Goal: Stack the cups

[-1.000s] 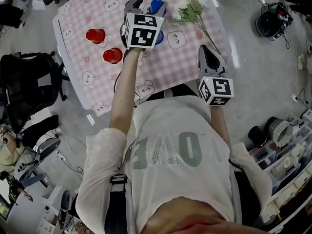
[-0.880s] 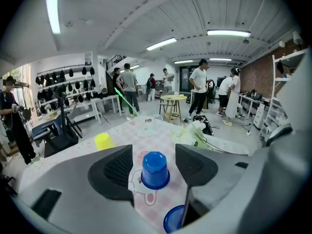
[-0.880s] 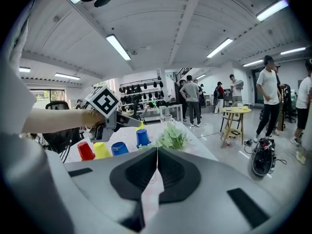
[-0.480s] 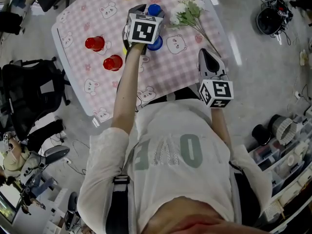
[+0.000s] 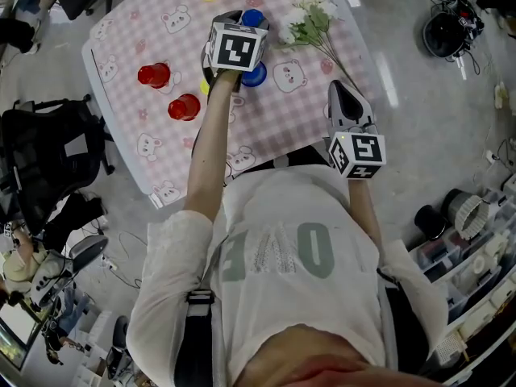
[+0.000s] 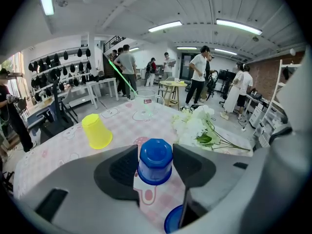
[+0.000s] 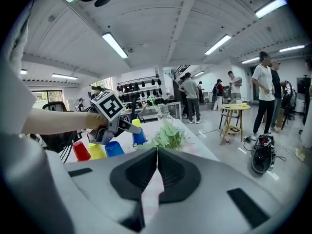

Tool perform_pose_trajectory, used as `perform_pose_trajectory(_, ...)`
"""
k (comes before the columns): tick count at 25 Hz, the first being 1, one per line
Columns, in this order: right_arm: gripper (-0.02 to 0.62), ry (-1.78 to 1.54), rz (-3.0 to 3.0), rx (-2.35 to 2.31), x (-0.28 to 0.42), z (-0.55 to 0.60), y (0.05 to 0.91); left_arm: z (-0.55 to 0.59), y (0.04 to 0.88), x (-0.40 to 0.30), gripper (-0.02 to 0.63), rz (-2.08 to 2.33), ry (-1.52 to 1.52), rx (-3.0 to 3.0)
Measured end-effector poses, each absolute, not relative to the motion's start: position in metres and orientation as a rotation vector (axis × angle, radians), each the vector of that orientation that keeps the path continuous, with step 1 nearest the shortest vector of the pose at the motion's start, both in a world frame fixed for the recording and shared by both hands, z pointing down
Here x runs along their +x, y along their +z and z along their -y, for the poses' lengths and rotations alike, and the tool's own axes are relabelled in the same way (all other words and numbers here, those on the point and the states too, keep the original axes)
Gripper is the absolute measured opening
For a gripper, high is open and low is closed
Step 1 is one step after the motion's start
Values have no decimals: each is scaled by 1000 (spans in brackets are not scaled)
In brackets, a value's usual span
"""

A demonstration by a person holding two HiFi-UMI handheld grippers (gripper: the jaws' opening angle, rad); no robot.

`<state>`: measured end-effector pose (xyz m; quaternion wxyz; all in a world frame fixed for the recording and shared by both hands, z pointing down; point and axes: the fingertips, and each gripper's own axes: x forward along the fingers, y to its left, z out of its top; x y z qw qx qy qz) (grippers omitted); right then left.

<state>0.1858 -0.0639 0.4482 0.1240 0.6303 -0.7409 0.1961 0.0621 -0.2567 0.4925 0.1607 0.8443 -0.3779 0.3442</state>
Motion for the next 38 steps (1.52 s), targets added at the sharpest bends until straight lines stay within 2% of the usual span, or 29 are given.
perform_pose_trajectory(9,29,567,2169,1835,186,65,446,257,489,60,227,1111,992,2415)
perform_pose_trajectory(14,29,552,2192,1801,182,64,445,255,437,46,227,1208,847,2475)
perform_pose_trajectory(19,29,536,2227,1743,169,66,443,229,368,6,227,1315,681,2537)
perform_pose_trajectory(24,29,498,2304,1635,139,75,438,196,340,-50,225,1427,603,2526)
perform_pose_trajectory(29,29,462,2381,1511,105,77,431,162,347,-92,225,1468,601,2454)
perform_pose_trajectory(38,29,450,2416,1408,79,71,433,126,393,-106,224,1376,769,2345)
